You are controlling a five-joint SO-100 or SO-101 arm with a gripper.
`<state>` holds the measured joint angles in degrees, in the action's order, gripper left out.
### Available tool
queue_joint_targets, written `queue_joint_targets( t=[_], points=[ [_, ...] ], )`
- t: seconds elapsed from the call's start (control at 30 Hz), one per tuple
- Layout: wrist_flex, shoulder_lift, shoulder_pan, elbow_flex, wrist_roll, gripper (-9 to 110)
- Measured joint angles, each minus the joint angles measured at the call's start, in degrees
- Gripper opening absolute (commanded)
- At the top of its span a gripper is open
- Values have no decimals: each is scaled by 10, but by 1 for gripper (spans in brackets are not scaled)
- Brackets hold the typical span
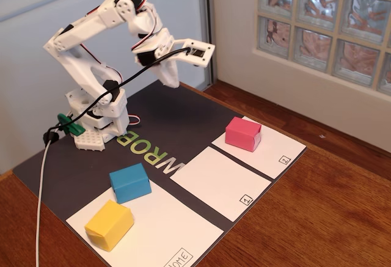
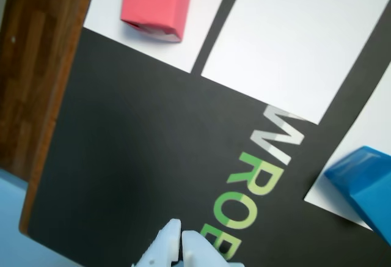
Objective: Move box red to zone 2
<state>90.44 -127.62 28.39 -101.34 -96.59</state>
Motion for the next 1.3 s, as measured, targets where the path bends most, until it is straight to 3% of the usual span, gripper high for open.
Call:
queue_joint_targets(
  t=[0.67,1.03,1.3],
  points=[
    [25,-179,-337,-213,178,-1],
    [-54,-238,-368,-313,200,0],
    [-95,-351,-350,-434,158,-1]
  ],
)
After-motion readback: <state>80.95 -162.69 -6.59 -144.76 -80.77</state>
